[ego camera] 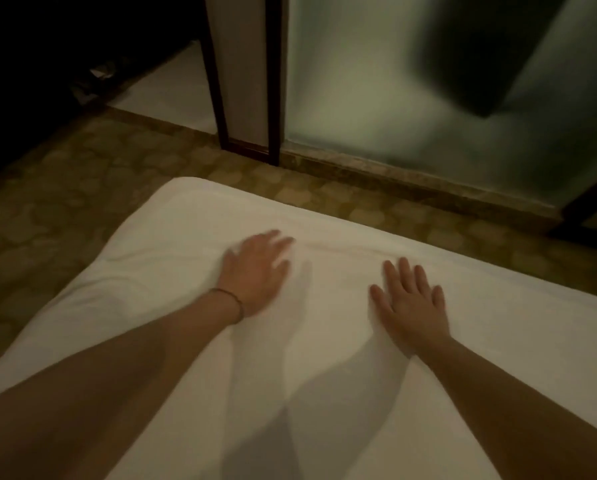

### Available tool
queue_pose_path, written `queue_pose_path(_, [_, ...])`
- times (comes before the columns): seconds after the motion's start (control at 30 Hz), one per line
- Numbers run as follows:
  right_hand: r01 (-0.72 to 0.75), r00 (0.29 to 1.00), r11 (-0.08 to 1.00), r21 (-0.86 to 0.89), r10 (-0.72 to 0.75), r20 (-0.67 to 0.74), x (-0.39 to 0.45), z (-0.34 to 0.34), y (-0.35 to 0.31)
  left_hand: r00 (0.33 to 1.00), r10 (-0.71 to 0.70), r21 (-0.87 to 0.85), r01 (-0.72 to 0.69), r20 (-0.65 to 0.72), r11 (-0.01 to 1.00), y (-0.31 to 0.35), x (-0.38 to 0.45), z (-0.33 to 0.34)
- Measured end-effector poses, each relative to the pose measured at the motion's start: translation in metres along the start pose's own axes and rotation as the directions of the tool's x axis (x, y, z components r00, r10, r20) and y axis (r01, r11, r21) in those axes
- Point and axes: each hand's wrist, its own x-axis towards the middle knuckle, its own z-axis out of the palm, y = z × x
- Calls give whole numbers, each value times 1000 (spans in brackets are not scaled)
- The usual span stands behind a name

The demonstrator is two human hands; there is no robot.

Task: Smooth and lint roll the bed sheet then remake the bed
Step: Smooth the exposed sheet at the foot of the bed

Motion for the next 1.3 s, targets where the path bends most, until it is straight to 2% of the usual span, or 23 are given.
queue_pose_path(0.03, [31,999,999,8,-31,-6,-4,0,3,989,59,73,-69,138,995,35,-1,16])
queue_pose_path(0.1, [186,983,983,5,-186,-14,-14,2,7,959,101,224,-163,264,961,83,-11,43])
queue_pose_path(0.17, [309,951,950,-36,-309,-4,-18,4,11,965,117,300,-186,236,936,95,-15,55])
queue_pose_path(0.2, [321,947,946,-44,-322,-5,-17,5,20,970,120,304,-182,213,935,95,-10,60])
queue_pose_path(0.33, [223,972,974,-40,-225,-62,-4,4,64,979,27,286,-85,202,954,76,23,58])
queue_pose_path(0.47, [-25,992,1000,10,26,-124,14,1,97,979,-107,273,56,173,960,66,48,53])
queue_pose_path(0.6, [-252,961,966,49,256,-104,16,-7,141,973,-150,291,94,177,952,66,55,52])
queue_pose_path(0.7, [-349,931,936,44,351,-101,-2,-9,163,954,-217,300,149,209,942,75,59,48])
queue_pose_path(0.77, [-342,932,937,71,347,-100,-17,-8,160,934,-285,324,206,218,923,89,58,44])
queue_pose_path(0.83, [-257,958,962,91,266,-109,-32,-5,150,931,-341,266,299,129,916,113,52,42])
queue_pose_path(0.87, [-191,973,977,99,201,-110,-41,-4,144,944,-321,211,300,74,930,129,43,43])
queue_pose_path(0.9, [-121,986,987,105,132,-104,-50,-2,136,967,-253,158,245,28,956,145,30,45])
queue_pose_path(0.97, [16,997,997,74,-10,-80,-70,3,123,999,-35,75,34,15,997,177,-7,57])
queue_pose_path(1.03, [98,993,995,-3,-98,-60,-91,12,124,984,135,97,-147,119,984,191,-49,79])
queue_pose_path(1.07, [110,992,993,-41,-112,-59,-99,15,131,977,141,161,-167,163,973,188,-65,88])
queue_pose_path(1.13, [47,996,997,-64,-52,-78,-109,15,150,993,7,232,-35,121,972,170,-77,100])
queue_pose_path(1.2, [-84,994,996,-29,82,-68,-114,12,163,985,-154,224,134,76,965,159,-73,100])
queue_pose_path(1.3, [-199,980,980,4,199,25,-123,11,150,971,-218,207,195,96,959,171,-77,95])
